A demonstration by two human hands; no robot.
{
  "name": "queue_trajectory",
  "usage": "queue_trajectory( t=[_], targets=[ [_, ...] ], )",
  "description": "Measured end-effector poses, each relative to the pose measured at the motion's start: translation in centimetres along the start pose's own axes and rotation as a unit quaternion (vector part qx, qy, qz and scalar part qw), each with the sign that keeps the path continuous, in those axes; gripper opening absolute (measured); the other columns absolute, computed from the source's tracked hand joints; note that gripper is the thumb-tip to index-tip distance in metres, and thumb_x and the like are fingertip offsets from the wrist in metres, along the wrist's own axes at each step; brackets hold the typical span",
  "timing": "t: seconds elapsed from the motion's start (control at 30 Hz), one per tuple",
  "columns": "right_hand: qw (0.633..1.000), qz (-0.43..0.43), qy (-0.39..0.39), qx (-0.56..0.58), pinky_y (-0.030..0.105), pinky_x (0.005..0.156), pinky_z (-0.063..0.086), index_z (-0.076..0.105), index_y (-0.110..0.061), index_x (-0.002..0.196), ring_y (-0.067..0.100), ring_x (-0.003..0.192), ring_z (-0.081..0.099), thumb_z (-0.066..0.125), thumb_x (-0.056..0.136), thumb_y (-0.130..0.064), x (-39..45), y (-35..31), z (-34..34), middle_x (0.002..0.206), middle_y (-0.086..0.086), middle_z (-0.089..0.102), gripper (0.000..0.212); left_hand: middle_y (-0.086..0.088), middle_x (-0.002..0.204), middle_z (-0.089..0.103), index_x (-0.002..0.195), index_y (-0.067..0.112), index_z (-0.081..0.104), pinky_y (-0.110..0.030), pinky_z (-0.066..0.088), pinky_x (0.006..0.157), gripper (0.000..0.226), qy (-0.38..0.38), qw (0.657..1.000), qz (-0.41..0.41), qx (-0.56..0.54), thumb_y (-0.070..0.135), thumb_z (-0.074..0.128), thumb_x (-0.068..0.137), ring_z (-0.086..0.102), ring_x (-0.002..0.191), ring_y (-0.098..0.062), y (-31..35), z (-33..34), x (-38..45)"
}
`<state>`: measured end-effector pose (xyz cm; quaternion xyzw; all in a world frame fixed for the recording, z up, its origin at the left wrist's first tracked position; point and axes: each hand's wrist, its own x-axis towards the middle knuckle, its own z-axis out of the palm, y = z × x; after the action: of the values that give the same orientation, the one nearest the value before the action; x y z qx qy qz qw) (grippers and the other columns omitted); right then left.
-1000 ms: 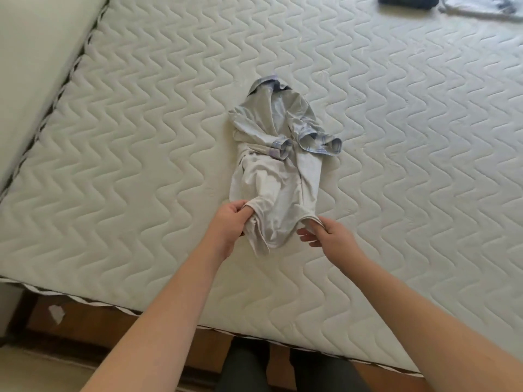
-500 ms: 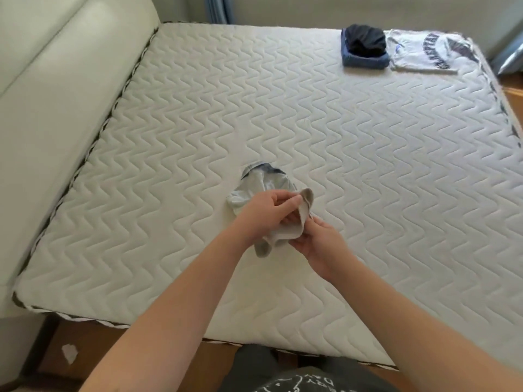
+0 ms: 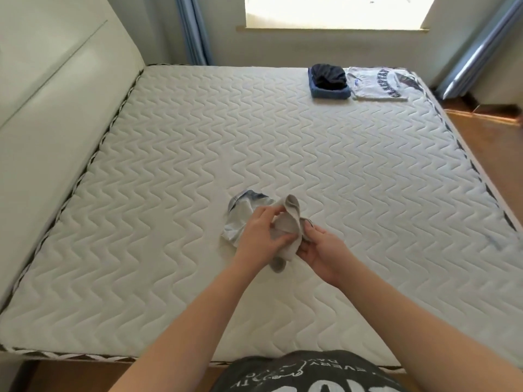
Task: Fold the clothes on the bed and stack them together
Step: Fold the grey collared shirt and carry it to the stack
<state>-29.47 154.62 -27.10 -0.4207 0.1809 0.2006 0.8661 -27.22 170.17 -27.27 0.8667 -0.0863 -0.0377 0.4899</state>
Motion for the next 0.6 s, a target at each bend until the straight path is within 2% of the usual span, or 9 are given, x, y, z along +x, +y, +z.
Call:
queue_trajectory(
  t=[0.1, 0.17, 0.3, 0.37, 0.43, 0.5, 0.6],
  targets=[
    [1.0, 0.003, -0.012, -0.023, 0.035, 0.081, 0.058, 0.06, -0.004, 0.123, 0.023, 0.096, 0.071, 0.038, 0.105, -0.019, -0.4, -0.3, 0.0, 0.113, 0.013, 0.071, 0.033, 0.014, 0.088, 0.056, 0.114, 0.028, 0.067, -0.01, 0.039, 0.066, 0.04, -0.013, 1.0, -0.006, -0.011, 0.037, 0.081, 0.078, 0.052, 0.07, 0.0, -0.2, -0.4, 0.4],
    [0.999, 0.002, -0.012, -0.035, 0.037, 0.086, 0.056, 0.06, -0.003, 0.123, 0.024, 0.096, 0.07, 0.037, 0.105, -0.019, -0.6, -0.4, 0.0, 0.114, 0.013, 0.07, 0.033, 0.013, 0.081, 0.059, 0.107, 0.028, 0.07, -0.011, 0.041, 0.063, 0.03, -0.01, 1.0, 0.01, -0.021, 0.039, 0.079, 0.08, 0.054, 0.069, -0.003, -0.3, -0.7, 0.4],
    [0.999, 0.001, 0.006, -0.049, 0.039, 0.09, 0.053, 0.062, -0.003, 0.116, 0.024, 0.091, 0.068, 0.041, 0.104, -0.018, -0.7, -0.4, -0.2, 0.103, 0.011, 0.07, 0.029, -0.002, 0.077, 0.066, 0.093, 0.023, 0.075, -0.026, 0.045, 0.066, 0.014, -0.015, 0.998, 0.061, 0.009, 0.036, 0.071, 0.088, 0.056, 0.068, -0.011, -0.7, -1.0, 0.5],
    [0.995, -0.001, 0.024, -0.094, 0.039, 0.093, 0.052, 0.062, -0.004, 0.113, 0.022, 0.09, 0.066, 0.046, 0.103, -0.017, -0.7, -0.2, -0.4, 0.098, 0.009, 0.069, 0.024, 0.006, 0.061, 0.059, 0.088, 0.016, 0.075, -0.018, 0.04, 0.06, 0.016, -0.006, 0.997, 0.075, 0.032, 0.03, 0.067, 0.093, 0.053, 0.062, -0.004, -1.0, -1.2, 0.7],
    [0.981, -0.012, 0.049, -0.187, 0.034, 0.088, 0.055, 0.065, -0.006, 0.109, 0.019, 0.088, 0.069, 0.049, 0.102, -0.016, -0.7, -0.3, -0.8, 0.095, 0.006, 0.072, 0.02, 0.01, 0.054, 0.052, 0.086, 0.012, 0.073, -0.013, 0.035, 0.057, 0.02, 0.002, 0.995, 0.075, 0.059, 0.025, 0.062, 0.097, 0.051, 0.058, 0.002, -1.3, -1.7, 1.1],
    [0.956, -0.037, 0.075, -0.28, 0.033, 0.082, 0.055, 0.067, -0.008, 0.106, 0.017, 0.086, 0.072, 0.05, 0.102, -0.016, -0.6, -0.7, -1.5, 0.094, 0.005, 0.075, 0.019, 0.007, 0.056, 0.056, 0.082, 0.011, 0.069, -0.015, 0.034, 0.056, 0.025, 0.008, 0.994, 0.066, 0.086, 0.025, 0.058, 0.099, 0.051, 0.056, -0.003, -1.9, -2.3, 1.3],
    [0.91, -0.08, 0.123, -0.388, 0.025, 0.067, 0.055, 0.069, -0.004, 0.1, 0.015, 0.071, 0.072, 0.051, 0.101, -0.013, -0.4, -1.9, -3.2, 0.088, 0.009, 0.075, 0.02, 0.011, 0.061, 0.062, 0.087, 0.018, 0.071, -0.019, 0.044, 0.063, 0.026, 0.016, 0.995, 0.036, 0.093, 0.028, 0.052, 0.102, 0.063, 0.062, -0.011, -2.9, -4.1, 1.7]
  ],
)
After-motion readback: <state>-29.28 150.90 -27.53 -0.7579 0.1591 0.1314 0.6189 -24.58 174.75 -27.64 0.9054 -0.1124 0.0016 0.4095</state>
